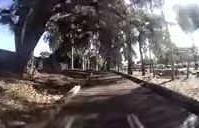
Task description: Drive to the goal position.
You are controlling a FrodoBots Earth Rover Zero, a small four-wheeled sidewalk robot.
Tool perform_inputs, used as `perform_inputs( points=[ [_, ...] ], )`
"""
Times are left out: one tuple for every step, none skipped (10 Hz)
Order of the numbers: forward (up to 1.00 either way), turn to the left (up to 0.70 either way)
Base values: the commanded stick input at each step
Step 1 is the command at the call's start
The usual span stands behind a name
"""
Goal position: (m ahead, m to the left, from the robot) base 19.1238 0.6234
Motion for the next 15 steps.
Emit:
perform_inputs(
  points=[
    [0.85,0.00],
    [0.85,0.00],
    [0.85,0.00],
    [0.85,0.00],
    [0.85,-0.06],
    [0.85,-0.34],
    [0.85,-0.20],
    [0.85,-0.06],
    [0.85,0.00],
    [0.85,0.00],
    [0.85,0.00],
    [0.85,0.00],
    [0.85,0.00],
    [0.85,0.00],
    [0.88,0.00]
  ],
)
